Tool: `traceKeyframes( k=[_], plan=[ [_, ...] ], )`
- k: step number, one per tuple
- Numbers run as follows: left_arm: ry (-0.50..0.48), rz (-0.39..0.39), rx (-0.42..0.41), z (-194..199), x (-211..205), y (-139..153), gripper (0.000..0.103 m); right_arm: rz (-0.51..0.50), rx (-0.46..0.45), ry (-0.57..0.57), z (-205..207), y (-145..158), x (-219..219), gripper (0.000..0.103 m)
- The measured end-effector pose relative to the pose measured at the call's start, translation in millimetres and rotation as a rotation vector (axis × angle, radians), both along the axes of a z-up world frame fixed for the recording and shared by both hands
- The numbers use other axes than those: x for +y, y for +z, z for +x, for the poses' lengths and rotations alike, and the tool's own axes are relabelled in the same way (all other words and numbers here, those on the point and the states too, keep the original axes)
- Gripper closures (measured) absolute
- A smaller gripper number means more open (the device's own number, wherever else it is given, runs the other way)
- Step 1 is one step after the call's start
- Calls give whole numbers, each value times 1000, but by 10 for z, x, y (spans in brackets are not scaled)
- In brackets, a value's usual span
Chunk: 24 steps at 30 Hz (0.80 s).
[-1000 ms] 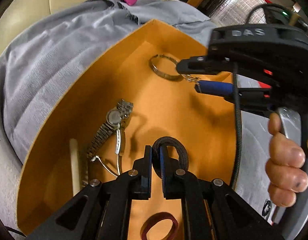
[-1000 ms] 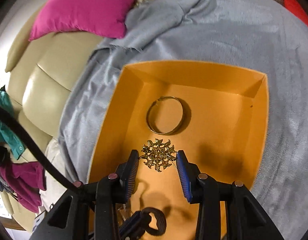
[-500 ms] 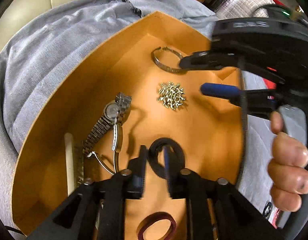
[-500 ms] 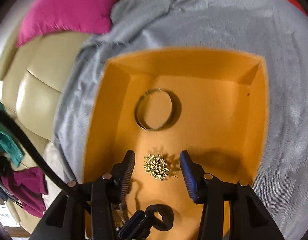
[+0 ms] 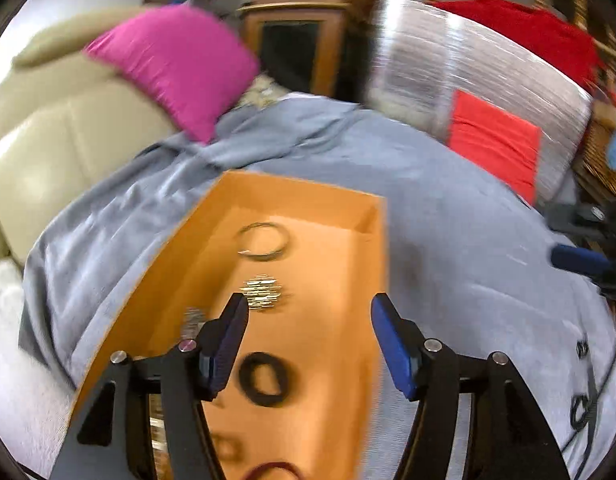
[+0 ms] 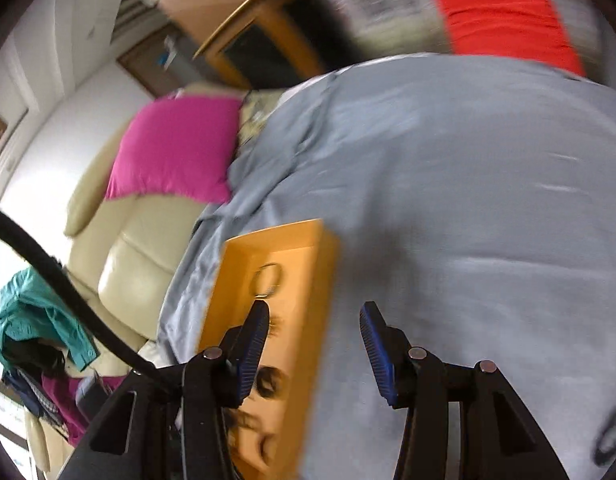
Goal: Organize jewelry
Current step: 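Move both open tools back over the black hair ties on the cloth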
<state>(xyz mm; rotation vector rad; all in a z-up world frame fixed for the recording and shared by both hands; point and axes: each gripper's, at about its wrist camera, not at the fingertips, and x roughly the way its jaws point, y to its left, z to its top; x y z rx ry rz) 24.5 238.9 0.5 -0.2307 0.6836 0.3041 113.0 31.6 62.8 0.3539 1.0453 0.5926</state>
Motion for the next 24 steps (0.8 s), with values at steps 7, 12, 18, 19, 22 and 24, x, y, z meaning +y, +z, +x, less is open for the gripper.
traceKeyframes(
  k=[7,12,18,19,22,24],
  plan=[
    [-211,108,5,186,-871,-35,36,52,-3,-254,-371,-152,-1863,52],
    [-384,138,40,285,-1481,-158,36,166,3,-401,-617,-378,-2709,50],
    [-502,121,95,347,-1963,-304,36,275,96,-492,-693,-890,-3110,50],
    [-515,124,103,345,-2027,-321,36,269,109,-504,-687,-929,-3148,50],
    [-558,136,115,339,-2233,-377,36,295,119,-526,-702,-975,-3245,50],
    [-570,169,117,329,-2382,-412,36,302,118,-544,-725,-986,-3296,50]
  ],
)
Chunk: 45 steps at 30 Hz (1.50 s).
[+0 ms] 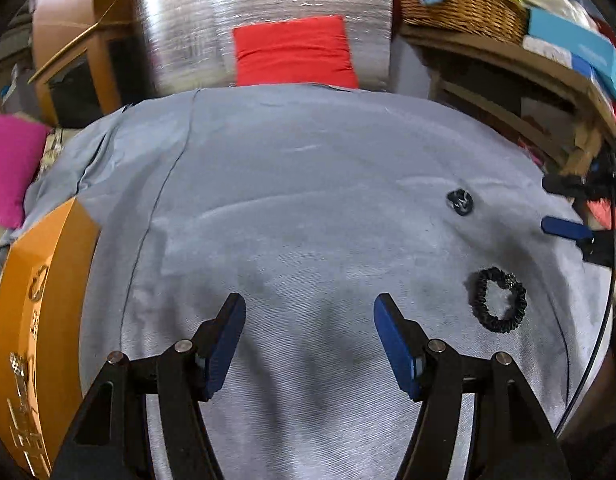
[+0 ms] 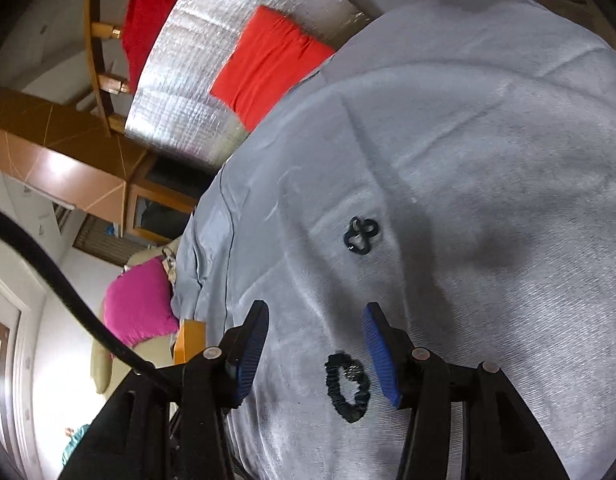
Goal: Organize jewelry
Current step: 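Move both open tools back over the black hair ties on the cloth, then grasp the black scrunchie with the left tool while the right tool approaches the figure-eight hair tie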
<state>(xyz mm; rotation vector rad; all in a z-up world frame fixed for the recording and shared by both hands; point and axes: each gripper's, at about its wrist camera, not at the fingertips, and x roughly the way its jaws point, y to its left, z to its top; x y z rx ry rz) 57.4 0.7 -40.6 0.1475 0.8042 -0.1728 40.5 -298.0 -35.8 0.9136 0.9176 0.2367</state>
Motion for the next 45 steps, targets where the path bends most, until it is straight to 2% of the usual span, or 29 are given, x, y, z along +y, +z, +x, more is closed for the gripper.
traceKeyframes(
  k=[8,20,34,42,45],
  plan=[
    [-14,57,-1,11,-234,-61,35,-2,8,-4,-94,-28,-190,50],
    [-16,42,0,64,-382,-41,32,-13,24,10,-74,-72,-152,50],
    [-48,42,35,103,-655,-152,32,-8,31,-9,-175,-75,-339,50],
    [-100,-68,159,194,-705,-297,32,1,41,-16,-199,-89,-400,50],
    [-111,-75,173,194,-743,-329,32,3,49,-13,-196,-104,-412,50]
  ],
)
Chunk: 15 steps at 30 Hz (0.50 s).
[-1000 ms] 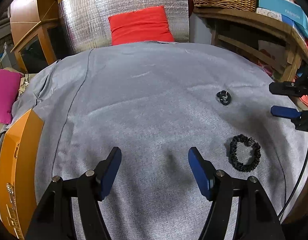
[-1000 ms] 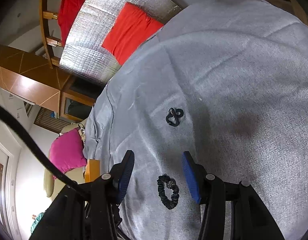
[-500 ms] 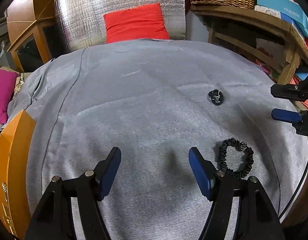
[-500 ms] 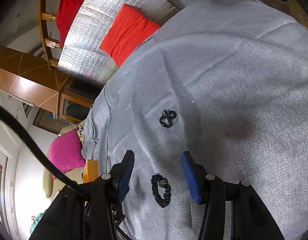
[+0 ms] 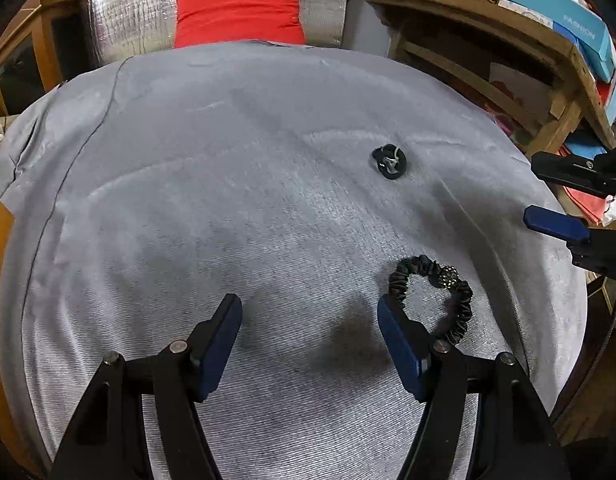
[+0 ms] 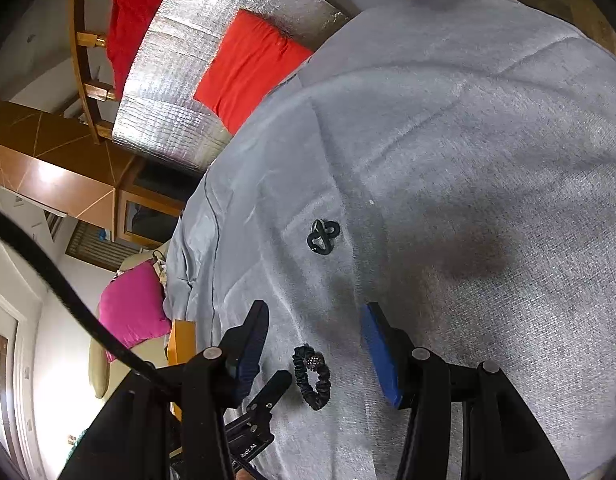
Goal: Organize jewelry
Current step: 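Grasp the black scrunchie with the left tool while the right tool approaches the figure-eight hair tie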
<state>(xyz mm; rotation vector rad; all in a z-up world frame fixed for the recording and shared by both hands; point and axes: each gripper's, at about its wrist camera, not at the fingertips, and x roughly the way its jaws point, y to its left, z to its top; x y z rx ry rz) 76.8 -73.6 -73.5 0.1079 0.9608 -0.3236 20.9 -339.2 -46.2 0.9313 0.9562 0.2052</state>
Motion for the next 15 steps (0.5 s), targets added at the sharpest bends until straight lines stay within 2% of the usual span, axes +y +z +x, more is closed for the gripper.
traceKeyframes(
  k=[5,11,13,15],
  plan=[
    [-60,-22,-27,-61,-106,45,32,5,7,-13,-11,-14,-44,50],
    [-106,-88,18,-54,-182,13,32,-5,5,-15,-27,-5,-54,50],
    [-104,-114,36,-38,-184,-5,34,-9,5,-16,-30,-4,-55,50],
    [-104,-126,42,-39,-205,-17,41,-10,6,-16,-31,-5,-57,50]
  ],
)
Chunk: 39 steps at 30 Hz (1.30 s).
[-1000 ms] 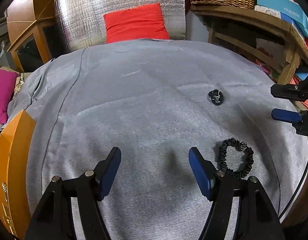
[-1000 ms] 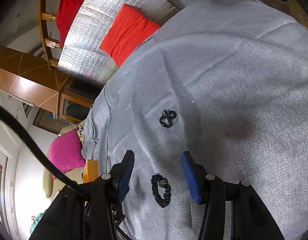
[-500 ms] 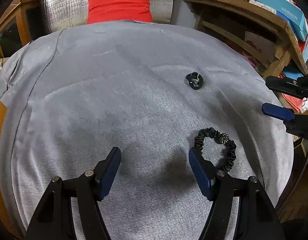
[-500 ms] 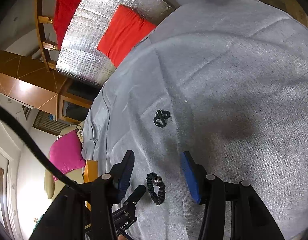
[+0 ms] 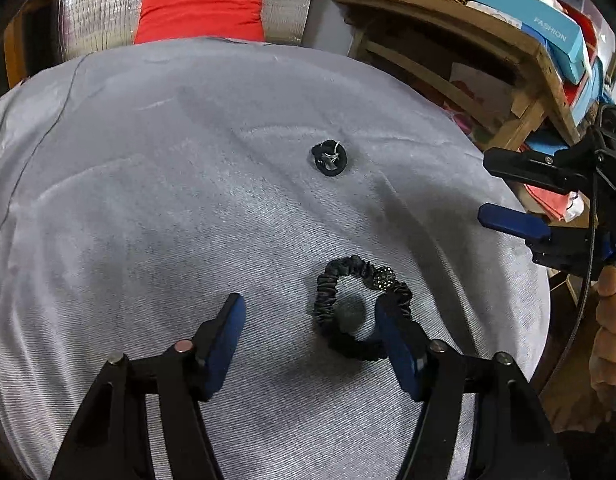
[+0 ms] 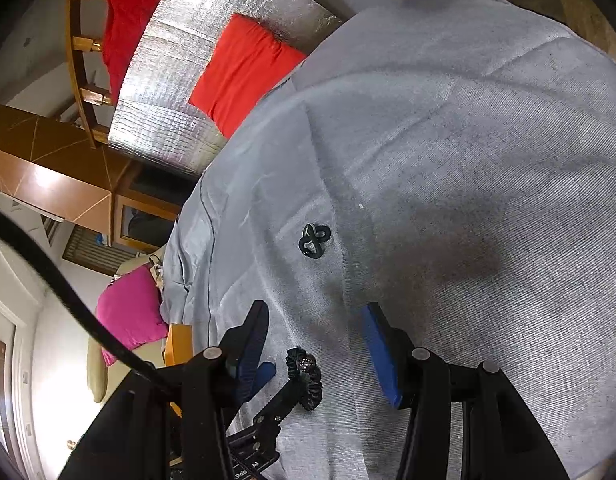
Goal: Organize jewelry
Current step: 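Grasp the black scrunchie with the left tool while the right tool approaches the figure-eight hair tie, then grasp the black figure-eight hair tie with the right tool while the left tool holds the scrunchie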
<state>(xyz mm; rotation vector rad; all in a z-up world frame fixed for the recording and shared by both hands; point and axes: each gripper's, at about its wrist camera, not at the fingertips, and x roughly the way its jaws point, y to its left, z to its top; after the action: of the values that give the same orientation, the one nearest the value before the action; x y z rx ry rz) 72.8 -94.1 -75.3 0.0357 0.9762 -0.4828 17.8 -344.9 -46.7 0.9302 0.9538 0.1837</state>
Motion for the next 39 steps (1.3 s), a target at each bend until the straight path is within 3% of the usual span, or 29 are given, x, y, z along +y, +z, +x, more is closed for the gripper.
traceKeyframes(
  k=[5,12,14,29,39],
  plan=[
    [-23,-3,-6,-5,-43,-13,56,-4,2,0,6,-4,0,50],
    [-30,-22,3,25,-95,-17,88,-13,6,1,25,-17,20,50],
    [-28,-33,11,42,-103,-23,92,-17,5,3,33,-16,40,50],
    [35,-67,-12,56,397,163,93,-28,-30,22,434,-89,381,51],
    [97,-51,-15,134,834,199,93,-115,52,-50,857,-327,508,58]
  ],
)
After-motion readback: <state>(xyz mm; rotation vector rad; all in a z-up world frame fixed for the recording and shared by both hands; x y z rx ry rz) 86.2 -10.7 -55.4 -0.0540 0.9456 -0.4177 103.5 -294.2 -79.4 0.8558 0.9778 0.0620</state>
